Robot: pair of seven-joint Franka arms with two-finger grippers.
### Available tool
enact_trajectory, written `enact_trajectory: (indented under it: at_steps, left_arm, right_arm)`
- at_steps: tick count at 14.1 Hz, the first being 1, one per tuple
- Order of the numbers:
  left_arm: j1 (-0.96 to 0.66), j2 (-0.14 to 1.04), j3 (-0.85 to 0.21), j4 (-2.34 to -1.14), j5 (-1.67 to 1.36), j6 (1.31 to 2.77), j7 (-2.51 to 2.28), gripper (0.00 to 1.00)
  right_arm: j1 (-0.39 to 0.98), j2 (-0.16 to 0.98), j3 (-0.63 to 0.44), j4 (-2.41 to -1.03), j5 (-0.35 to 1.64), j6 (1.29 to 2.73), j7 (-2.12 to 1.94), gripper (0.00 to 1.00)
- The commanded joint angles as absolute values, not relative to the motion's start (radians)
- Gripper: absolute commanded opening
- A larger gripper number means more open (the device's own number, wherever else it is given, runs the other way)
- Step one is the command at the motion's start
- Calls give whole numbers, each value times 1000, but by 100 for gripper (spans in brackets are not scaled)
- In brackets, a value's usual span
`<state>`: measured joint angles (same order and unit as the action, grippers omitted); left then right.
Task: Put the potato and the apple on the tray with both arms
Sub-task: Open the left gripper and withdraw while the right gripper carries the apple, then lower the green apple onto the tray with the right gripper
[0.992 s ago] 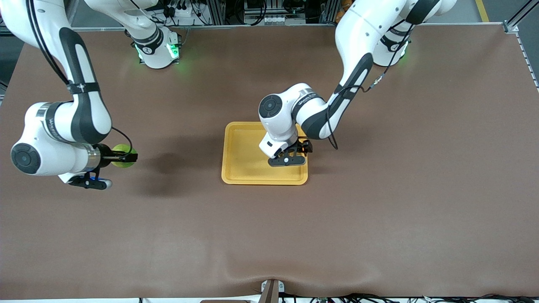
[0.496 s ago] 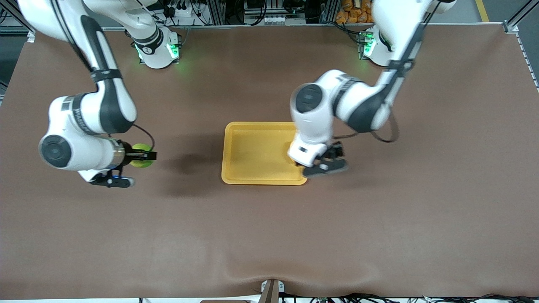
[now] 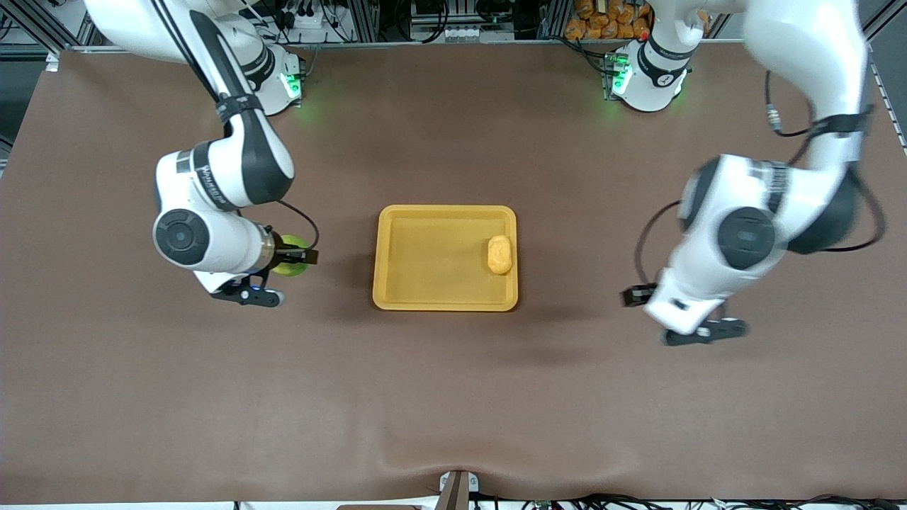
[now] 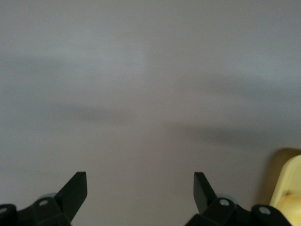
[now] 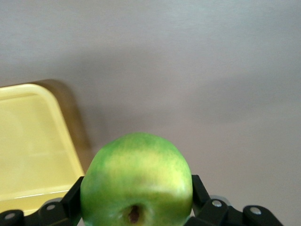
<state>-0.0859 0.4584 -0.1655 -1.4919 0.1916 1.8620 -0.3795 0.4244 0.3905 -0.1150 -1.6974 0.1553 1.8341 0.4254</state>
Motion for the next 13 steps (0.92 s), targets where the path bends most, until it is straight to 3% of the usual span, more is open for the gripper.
enact_trajectory:
  at_steps: [1, 6, 11, 13]
  left_arm:
    - [-23, 400, -179, -1526, 150, 1801, -241, 100]
    - [47, 339, -179, -1537, 100, 1695, -83, 100]
    - [60, 155, -181, -1689, 98, 1686, -34, 100]
    - [61, 149, -179, -1658, 97, 1686, -6, 100]
  right_arm:
    - [468, 436, -126, -1643, 184, 1859, 506, 0]
    - [538, 486, -126, -1640, 270, 1954, 589, 0]
    - [616, 570, -126, -1641, 268, 2055, 682, 0]
    - [658, 607, -127, -1640, 265, 2094, 722, 0]
